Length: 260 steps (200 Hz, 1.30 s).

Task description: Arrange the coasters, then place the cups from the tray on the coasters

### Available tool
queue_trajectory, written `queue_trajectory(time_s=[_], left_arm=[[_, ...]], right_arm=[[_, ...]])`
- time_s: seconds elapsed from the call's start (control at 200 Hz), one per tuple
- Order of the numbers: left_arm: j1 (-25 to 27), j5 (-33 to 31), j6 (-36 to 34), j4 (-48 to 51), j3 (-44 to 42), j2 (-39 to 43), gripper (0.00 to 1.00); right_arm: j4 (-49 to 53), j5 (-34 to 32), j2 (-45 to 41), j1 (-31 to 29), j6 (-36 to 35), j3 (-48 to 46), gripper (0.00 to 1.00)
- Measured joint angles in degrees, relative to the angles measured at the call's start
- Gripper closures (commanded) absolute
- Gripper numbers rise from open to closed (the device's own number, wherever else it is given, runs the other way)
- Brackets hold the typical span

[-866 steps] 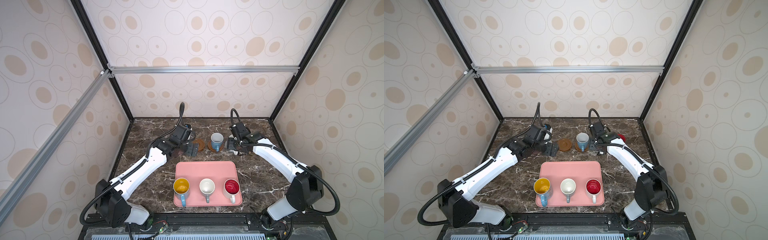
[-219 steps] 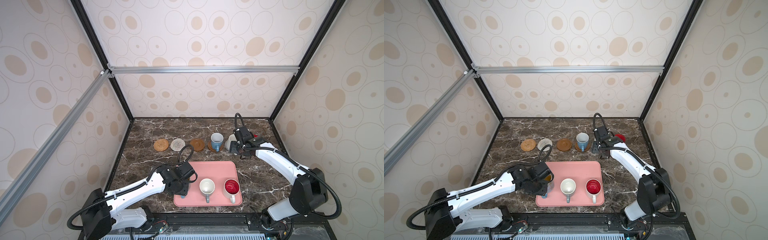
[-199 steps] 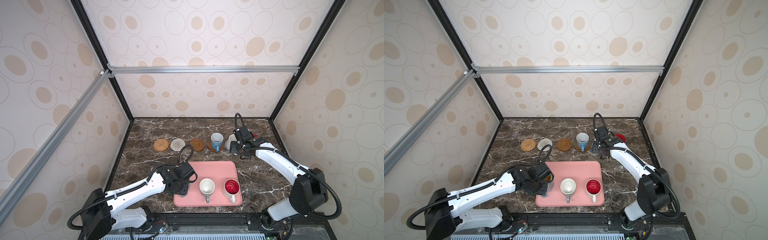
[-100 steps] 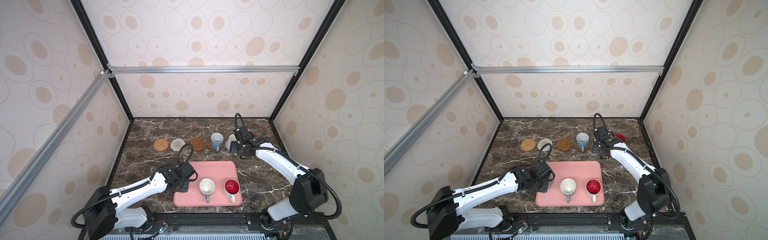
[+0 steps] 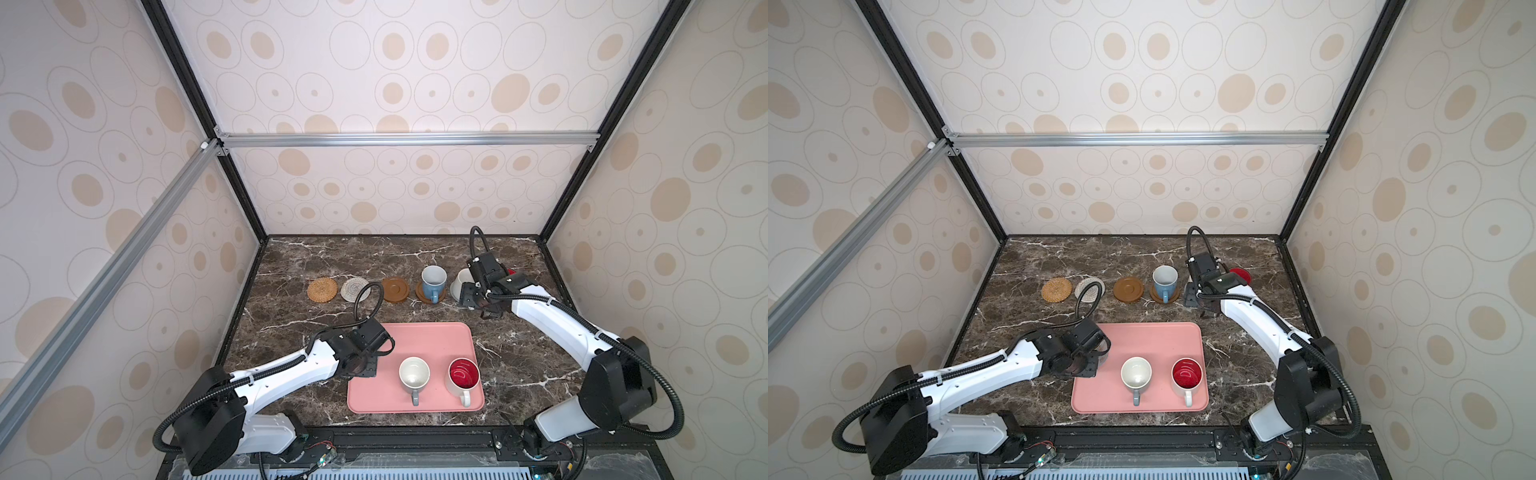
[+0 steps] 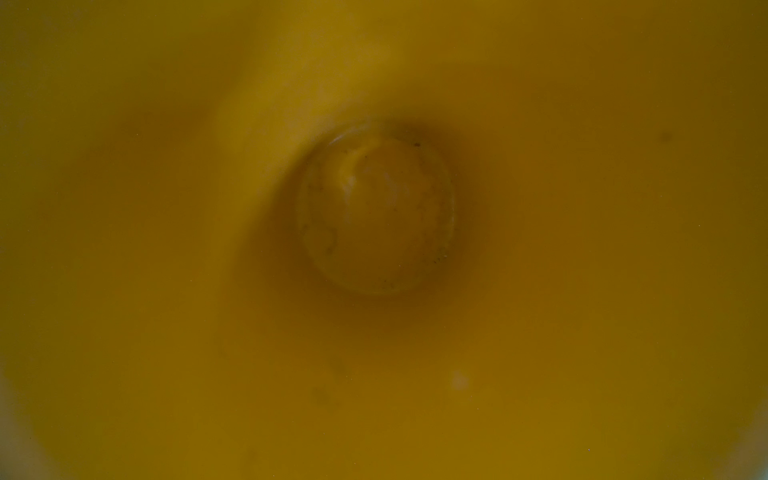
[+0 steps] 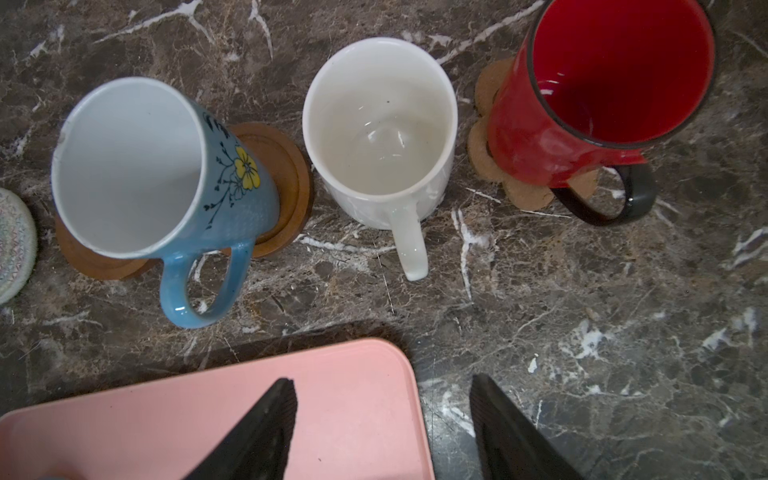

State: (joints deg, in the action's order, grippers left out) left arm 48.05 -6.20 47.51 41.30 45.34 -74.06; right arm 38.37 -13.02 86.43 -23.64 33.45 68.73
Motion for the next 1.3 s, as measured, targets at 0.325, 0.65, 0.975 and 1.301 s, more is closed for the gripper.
queue_trajectory(time_s=[0.325, 0.65, 0.975, 1.301], left_arm=[[-0.9, -1.7, -0.4, -2.8, 0.0, -0.2, 0.81], [-1.5, -4.0, -0.4, -4.8, -0.1, 0.2, 0.85], [-1.8, -6.0, -0.4, -6.0, -0.7, 1.6, 0.85], [-2.0, -7.0, -0.7, -6.1, -0.3, 2.3, 0.84]], right_arm=[[0.3, -0.8, -0.3, 0.0, 0.0, 0.0, 0.30], [0.7, -1.2, -1.6, 0.1, 0.0, 0.0, 0.30], [1.1, -1.4, -1.7, 0.1, 0.1, 0.0, 0.30], [1.1, -2.1, -2.3, 0.1, 0.1, 0.0, 0.30]])
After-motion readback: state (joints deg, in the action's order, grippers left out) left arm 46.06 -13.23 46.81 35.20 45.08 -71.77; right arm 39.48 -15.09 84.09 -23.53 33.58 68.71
